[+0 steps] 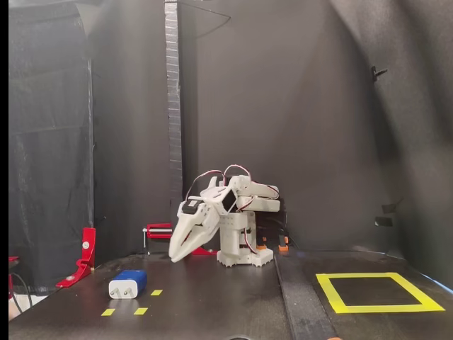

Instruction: Grasp the block and place it in the designated area.

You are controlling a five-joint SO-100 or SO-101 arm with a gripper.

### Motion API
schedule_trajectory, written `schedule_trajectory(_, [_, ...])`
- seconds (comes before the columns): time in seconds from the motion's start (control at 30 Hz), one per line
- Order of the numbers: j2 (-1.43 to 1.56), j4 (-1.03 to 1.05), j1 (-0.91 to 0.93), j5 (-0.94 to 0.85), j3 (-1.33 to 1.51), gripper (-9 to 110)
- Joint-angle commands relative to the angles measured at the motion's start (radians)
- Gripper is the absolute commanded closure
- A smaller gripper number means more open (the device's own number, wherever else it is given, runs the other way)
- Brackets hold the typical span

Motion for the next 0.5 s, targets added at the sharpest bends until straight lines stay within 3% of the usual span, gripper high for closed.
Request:
schedule_trajectory(0.0, [0.018, 0.012, 0.04, 0.005, 0.006, 102])
schedule_trajectory(0.47, [0.031, 0.028, 0.14, -0.002, 0.005, 102])
